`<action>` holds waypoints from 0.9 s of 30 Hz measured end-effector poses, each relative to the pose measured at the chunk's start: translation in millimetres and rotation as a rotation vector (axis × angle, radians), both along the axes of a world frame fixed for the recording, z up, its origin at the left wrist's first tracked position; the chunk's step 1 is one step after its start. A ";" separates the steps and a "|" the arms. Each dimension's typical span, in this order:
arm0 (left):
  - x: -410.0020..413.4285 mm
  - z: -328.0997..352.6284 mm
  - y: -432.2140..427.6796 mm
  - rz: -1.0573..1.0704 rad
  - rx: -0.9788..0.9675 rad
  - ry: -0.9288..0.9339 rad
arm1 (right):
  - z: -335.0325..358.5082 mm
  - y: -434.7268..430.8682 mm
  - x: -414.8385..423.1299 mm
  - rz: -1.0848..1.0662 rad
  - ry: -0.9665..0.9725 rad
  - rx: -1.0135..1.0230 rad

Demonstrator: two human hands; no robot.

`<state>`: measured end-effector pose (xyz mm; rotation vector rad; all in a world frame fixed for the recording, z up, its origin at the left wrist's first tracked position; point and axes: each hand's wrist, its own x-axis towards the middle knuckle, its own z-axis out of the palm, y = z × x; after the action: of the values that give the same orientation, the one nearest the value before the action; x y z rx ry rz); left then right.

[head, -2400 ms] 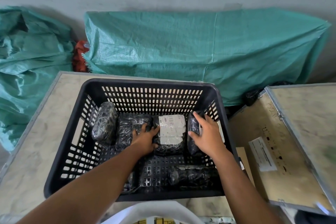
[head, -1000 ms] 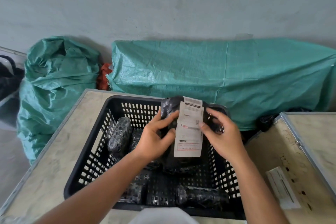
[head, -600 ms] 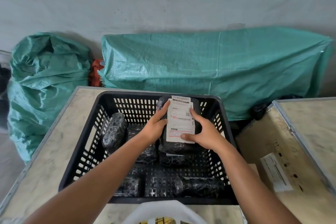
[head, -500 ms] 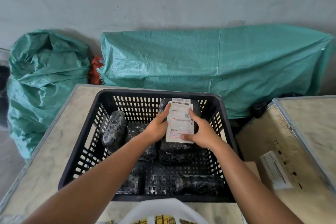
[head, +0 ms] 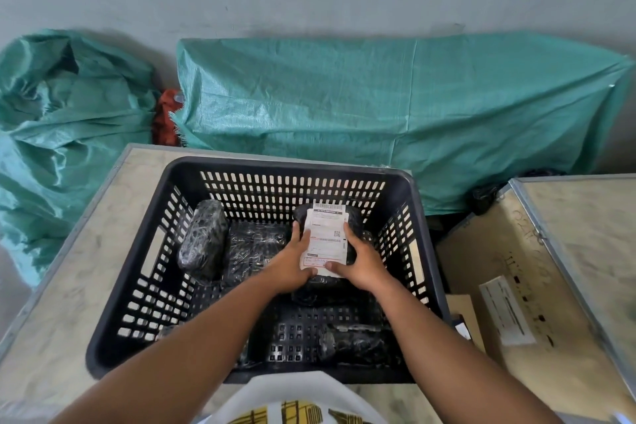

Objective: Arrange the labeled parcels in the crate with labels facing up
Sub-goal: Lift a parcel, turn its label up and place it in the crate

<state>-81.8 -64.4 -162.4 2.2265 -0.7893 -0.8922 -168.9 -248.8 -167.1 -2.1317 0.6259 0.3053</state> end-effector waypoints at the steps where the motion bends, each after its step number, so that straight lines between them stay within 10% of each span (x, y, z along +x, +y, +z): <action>1: 0.6 0.0 0.5 -0.006 0.007 -0.012 | -0.6 -0.1 0.1 -0.003 -0.003 0.009; 16: 14.9 13.9 3.8 0.132 0.004 0.072 | 24.4 -12.0 -3.9 -0.090 0.012 -0.019; 27: -33.2 52.0 11.2 -0.133 -0.131 0.255 | 101.4 -10.1 -75.7 0.329 0.354 -0.181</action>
<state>-115.0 -53.2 -110.3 1.9177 -0.8550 -1.1293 -244.6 -258.8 -65.7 -2.3763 0.5112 0.8486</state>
